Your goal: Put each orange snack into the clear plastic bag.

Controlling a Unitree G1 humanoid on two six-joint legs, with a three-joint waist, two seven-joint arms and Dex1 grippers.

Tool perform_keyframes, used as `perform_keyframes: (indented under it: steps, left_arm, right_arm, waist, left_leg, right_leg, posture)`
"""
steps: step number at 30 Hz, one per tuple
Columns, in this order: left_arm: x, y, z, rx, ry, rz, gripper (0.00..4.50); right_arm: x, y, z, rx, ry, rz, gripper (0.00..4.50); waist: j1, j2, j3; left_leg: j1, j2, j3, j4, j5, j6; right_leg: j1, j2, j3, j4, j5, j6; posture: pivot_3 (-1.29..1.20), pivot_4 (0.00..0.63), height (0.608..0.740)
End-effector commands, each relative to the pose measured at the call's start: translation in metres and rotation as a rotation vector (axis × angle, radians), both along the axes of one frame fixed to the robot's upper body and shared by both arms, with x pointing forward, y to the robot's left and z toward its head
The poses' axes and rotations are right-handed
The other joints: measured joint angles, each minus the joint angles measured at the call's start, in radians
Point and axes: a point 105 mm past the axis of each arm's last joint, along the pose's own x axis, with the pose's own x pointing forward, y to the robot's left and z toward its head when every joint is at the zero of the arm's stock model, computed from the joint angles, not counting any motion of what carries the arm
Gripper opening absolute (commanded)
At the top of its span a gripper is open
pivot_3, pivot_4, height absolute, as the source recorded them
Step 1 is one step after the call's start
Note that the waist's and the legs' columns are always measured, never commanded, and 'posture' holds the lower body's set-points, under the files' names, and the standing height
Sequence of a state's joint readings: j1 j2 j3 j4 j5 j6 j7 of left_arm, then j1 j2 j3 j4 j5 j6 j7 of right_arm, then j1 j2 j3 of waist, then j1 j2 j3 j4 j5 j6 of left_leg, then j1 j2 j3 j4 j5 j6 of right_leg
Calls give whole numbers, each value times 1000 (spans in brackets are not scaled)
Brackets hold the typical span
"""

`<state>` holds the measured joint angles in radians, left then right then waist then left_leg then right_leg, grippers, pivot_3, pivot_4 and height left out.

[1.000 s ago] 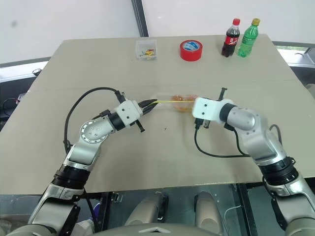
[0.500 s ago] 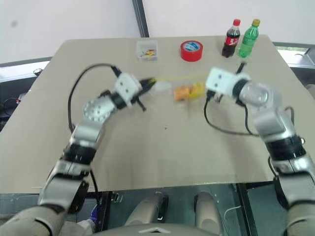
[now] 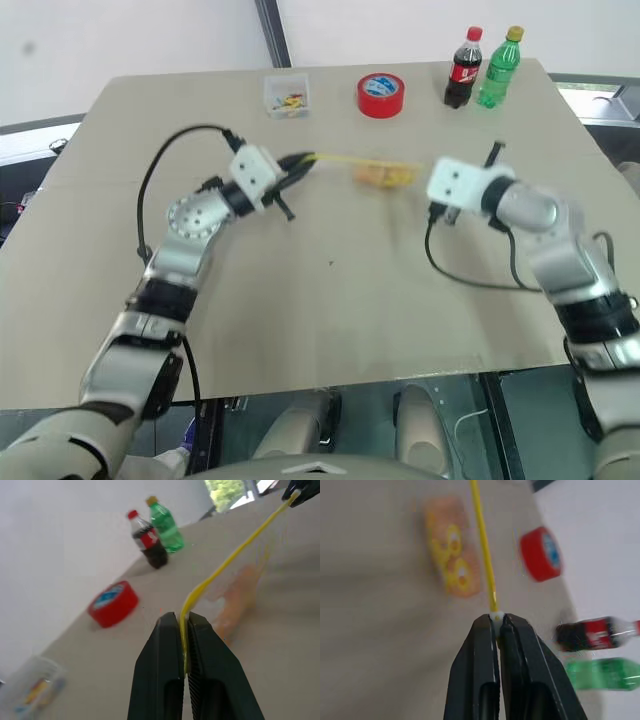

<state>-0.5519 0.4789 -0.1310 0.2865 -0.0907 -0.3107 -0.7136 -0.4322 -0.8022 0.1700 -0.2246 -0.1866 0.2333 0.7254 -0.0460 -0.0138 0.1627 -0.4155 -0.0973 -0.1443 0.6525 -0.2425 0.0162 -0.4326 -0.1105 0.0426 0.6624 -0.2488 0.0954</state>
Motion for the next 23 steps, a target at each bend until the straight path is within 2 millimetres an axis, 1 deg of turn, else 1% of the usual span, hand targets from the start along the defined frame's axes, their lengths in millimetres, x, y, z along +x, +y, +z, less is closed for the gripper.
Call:
perform_keyframes:
  steps: [1, 3, 4, 5, 6, 7, 8, 9, 10, 11, 12, 15, 17, 20, 23]
  left_arm:
    - [-24, 7, -16, 17, 91, -39, 0]
    - [-34, 5, -22, -10, 160, -61, 751]
    - [-41, 4, -24, -29, 207, -81, 1005]
    - [-49, 7, -25, -53, 259, -96, 1501]
    - [-55, 12, -26, -74, 310, -106, 1860]
    - [-60, 19, -26, -90, 348, -106, 2287]
    - [-64, 25, -26, -101, 377, -100, 2670]
    - [-67, 29, -25, -106, 395, -96, 3078]
    - [-70, 38, -23, -118, 402, -72, 3383]
    - [-70, 48, -22, -122, 413, -28, 4024]
    - [-70, 58, -22, -123, 420, 20, 4448]
    - [-74, 87, -15, -100, 404, 109, 4448]
    - [-79, 99, -11, -89, 410, 127, 4448]
    - [-87, 108, -9, -79, 452, 121, 4448]
    - [-90, 111, -8, -70, 480, 112, 4448]
  right_arm:
    - [-17, -18, -6, 12, 69, -76, 365]
    - [-23, -20, -9, 52, 100, -92, 1076]
    - [-26, -22, -12, 61, 126, -98, 1482]
    - [-30, -25, -14, 106, 168, -104, 2060]
    - [-33, -27, -15, 174, 208, -111, 2457]
    - [-36, -31, -17, 210, 237, -121, 2916]
    - [-38, -36, -19, 223, 255, -131, 3261]
    - [-40, -40, -20, 221, 263, -138, 3697]
    - [-42, -43, -20, 280, 280, -148, 4011]
    - [-44, -47, -18, 328, 288, -156, 4500]
    - [-49, -49, -17, 350, 302, -146, 4500]
    - [-59, -60, -11, 435, 326, -161, 4500]
    - [-65, -61, -5, 493, 334, -146, 4500]
    - [-69, -61, -1, 508, 335, -129, 4500]
    - [-71, -60, -1, 501, 346, -116, 4500]
  waist:
    - [1, 0, 0]
    - [8, 0, 0]
    - [10, 0, 0]
    - [14, 1, 0]
    - [14, 1, 0]
    - [14, 1, 1]
    - [14, 1, 1]
    - [14, 1, 1]
    - [15, 1, 1]
    - [15, 1, 1]
    - [15, 1, 1]
    - [17, 1, 1]
    - [19, 1, 1]
    - [22, 1, 1]
    - [27, 1, 1]
  left_leg:
    - [0, 0, 1, 0, 0, 0]
    - [2, 1, 1, 3, 0, 0]
    - [3, 0, 1, 5, 0, 1]
    - [3, 0, 1, 6, -1, 1]
    - [5, 0, 0, 9, -2, 4]
    - [7, 1, 0, 9, -3, 4]
    - [11, 1, 0, 8, -3, 5]
    - [16, 2, 0, 6, -3, 5]
    - [22, 3, 0, 2, -3, 5]
    - [22, 3, 0, 1, -3, 5]
    - [22, 4, 0, 0, -3, 5]
    - [21, 4, 0, 0, -3, 5]
    - [21, 4, 1, -1, -3, 5]
    - [21, 5, 1, -1, -3, 5]
    - [21, 5, 1, -1, -3, 5]
  right_leg:
    - [0, 1, 1, 1, 0, 0]
    - [1, 1, 1, 4, 0, 0]
    - [2, 1, 1, 7, 2, 0]
    - [3, 2, 1, 8, 2, 0]
    - [5, 2, 1, 10, 2, 0]
    - [8, 2, 0, 9, 2, 0]
    - [12, 2, 0, 8, 2, 0]
    - [18, 2, 0, 6, 2, 0]
    - [23, 3, 0, 1, 2, 0]
    - [23, 3, 0, 0, 2, 0]
    - [22, 3, 0, 0, 2, 0]
    - [22, 4, 0, -1, 2, 0]
    - [22, 4, 0, -2, 2, 0]
    - [22, 4, 0, -2, 2, 0]
    - [22, 4, 0, -2, 2, -1]
  posture:
    - [0, 150, 740]
    - [0, 150, 740]
    - [0, 150, 740]
    - [0, 150, 740]
    - [0, 150, 740]
    - [0, 150, 740]
    - [0, 150, 740]
    - [0, 150, 740]
    - [0, 150, 740]
    - [0, 150, 740]
    - [0, 150, 740]
    - [0, 150, 740]
    - [0, 150, 740]
    - [0, 150, 740]
    - [0, 150, 740]
